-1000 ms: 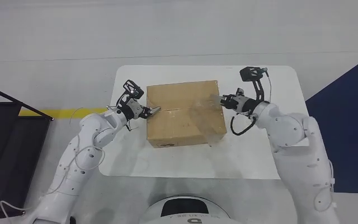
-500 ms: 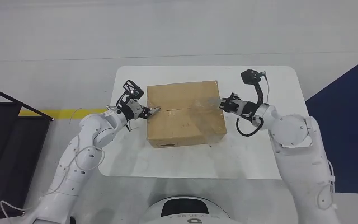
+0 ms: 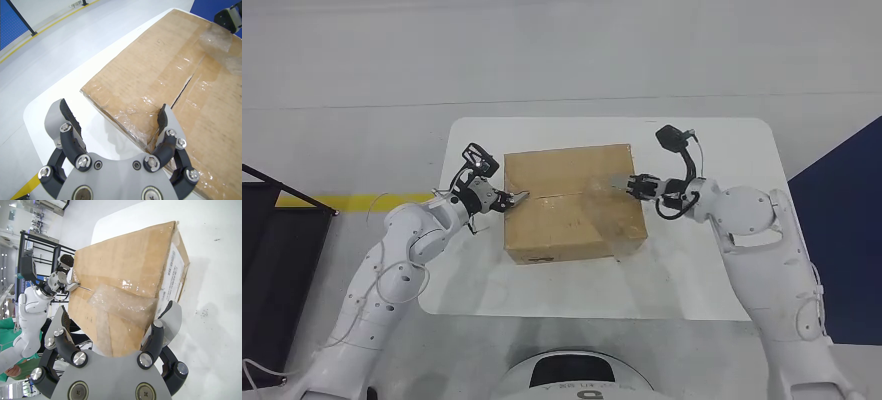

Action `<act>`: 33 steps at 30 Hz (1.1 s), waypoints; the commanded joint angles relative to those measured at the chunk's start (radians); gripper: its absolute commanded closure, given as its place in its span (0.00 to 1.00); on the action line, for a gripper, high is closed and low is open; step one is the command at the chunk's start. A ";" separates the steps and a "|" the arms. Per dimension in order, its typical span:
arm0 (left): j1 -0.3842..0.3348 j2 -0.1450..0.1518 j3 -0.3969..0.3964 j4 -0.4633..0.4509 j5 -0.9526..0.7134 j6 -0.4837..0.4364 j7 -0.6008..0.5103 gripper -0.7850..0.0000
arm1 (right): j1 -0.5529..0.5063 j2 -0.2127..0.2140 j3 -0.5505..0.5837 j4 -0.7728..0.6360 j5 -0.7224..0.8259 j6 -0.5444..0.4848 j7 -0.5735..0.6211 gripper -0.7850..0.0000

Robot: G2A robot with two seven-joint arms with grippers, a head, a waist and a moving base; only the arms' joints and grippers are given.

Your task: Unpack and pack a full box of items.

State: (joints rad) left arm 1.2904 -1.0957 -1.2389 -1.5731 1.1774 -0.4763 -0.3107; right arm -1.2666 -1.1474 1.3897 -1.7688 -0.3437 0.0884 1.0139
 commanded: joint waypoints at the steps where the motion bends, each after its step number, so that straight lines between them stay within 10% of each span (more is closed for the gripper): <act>1: 0.000 0.000 0.000 0.000 0.000 0.000 0.000 0.00 | -0.006 -0.001 -0.004 0.001 0.017 -0.018 -0.038 0.00; 17: 0.000 0.000 0.000 0.000 0.000 0.000 0.000 0.00 | -0.077 0.007 0.035 -0.061 0.047 -0.104 -0.204 0.00; 33: 0.000 0.000 0.000 0.000 0.000 0.000 0.000 0.00 | 0.006 0.005 -0.077 0.031 0.089 -0.081 -0.090 0.00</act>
State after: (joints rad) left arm 1.2904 -1.0957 -1.2389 -1.5731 1.1774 -0.4763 -0.3107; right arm -1.2618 -1.1423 1.3153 -1.7356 -0.2610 0.0123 0.9211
